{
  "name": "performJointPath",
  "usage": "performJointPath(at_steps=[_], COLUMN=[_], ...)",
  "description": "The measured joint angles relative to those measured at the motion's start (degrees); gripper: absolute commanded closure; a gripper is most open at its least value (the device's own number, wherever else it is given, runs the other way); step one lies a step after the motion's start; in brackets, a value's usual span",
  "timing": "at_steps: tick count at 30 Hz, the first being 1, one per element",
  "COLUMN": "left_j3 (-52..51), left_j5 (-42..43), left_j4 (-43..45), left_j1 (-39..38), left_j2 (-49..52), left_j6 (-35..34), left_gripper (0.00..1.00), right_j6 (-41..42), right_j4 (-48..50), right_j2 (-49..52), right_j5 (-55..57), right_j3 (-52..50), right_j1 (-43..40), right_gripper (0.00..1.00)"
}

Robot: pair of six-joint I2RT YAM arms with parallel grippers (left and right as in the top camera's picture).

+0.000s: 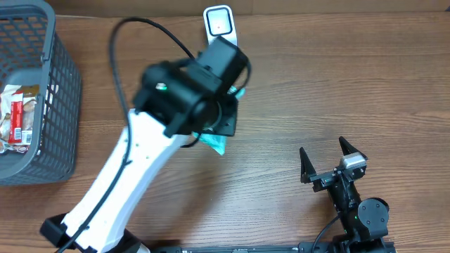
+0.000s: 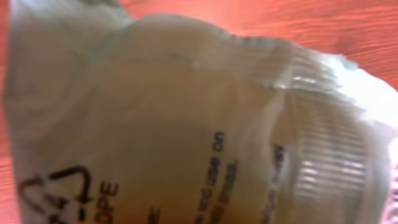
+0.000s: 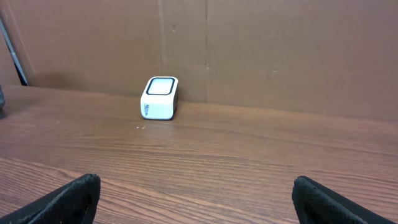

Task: Scan the item barcode
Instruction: 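Lift the packet out and carry it toward the table centre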

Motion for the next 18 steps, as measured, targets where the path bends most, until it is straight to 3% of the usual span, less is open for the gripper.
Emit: performJointPath(at_steps=[8,18], left_j3=[-14.1,-31.7], left_j5=[-1.2,-1.2], left_j4=[10.9,26.7], left_j1=[-3.9,-4.9], left_j2=[0.0,0.0], left_j6=[-10.5,-17.7], left_gripper=[0.64,0.64], right_j6=[0.0,0.0], right_j4=[0.1,0.0], right_j2=[0.0,0.0], right_j5=[0.0,0.0], right_j3=[0.0,0.0], right_j1=[0.0,0.0], right_gripper=[0.0,0.0])
